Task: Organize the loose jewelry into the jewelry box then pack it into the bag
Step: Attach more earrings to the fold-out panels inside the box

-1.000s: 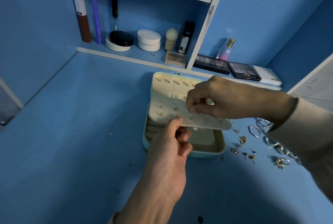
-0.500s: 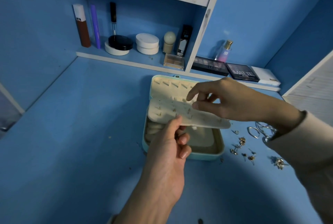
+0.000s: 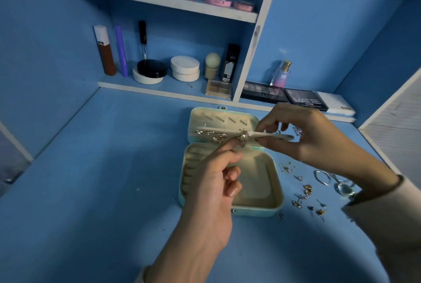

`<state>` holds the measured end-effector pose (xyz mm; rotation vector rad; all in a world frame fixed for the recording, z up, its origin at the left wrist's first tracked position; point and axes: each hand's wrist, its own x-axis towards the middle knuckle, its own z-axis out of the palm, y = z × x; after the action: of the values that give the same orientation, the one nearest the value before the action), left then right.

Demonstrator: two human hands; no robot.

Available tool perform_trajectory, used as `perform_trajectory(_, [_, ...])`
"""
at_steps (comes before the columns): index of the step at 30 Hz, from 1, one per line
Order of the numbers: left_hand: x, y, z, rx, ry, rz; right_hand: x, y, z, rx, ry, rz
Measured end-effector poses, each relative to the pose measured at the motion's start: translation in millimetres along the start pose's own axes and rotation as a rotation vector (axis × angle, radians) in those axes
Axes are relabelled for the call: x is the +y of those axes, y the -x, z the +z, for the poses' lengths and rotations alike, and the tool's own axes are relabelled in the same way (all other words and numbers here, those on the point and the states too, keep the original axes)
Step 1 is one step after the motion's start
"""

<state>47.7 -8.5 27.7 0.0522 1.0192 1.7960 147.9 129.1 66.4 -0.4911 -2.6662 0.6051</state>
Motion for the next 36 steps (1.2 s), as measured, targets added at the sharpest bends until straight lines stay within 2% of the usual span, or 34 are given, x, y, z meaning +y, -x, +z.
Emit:
perform_trajectory(11, [11, -28, -6, -0.022, -0.235, 0.127, 10, -25, 12, 0.275, -0.36, 0.197])
perform_trajectory(14, [20, -32, -13, -0.022, -0.388, 0.327, 14, -30, 18, 0.357, -0.382, 0.21])
perform_trajectory(17, [37, -46, -22, 0.065, -0.507, 0.584, 18, -33, 22, 0.407, -0.399, 0.233])
perform_trajectory(19, [45, -62, -30, 0.13, -0.64, 0.686, 20, -34, 24, 0.415, -0.471, 0.255])
perform_trajectory(21, [48, -78, -36, 0.129, -0.752, 0.678, 23, -34, 25, 0.418, -0.535, 0.274])
perform_trajectory(25, [46, -94, -40, 0.012, -0.8, 0.642, 29, -31, 27, 0.397, -0.605, 0.324])
perform_trajectory(30, [38, -102, -47, -0.003, -0.836, 0.767, 38, -20, 23, 0.358, -0.584, 0.391])
perform_trajectory(34, [38, -109, -51, -0.022, -0.795, 0.746, 48, -1, 11, 0.367, -0.379, 0.454])
perform_trajectory(36, [38, -111, -52, -0.032, -0.788, 0.74, 54, 12, 2, 0.285, -0.246, 0.452])
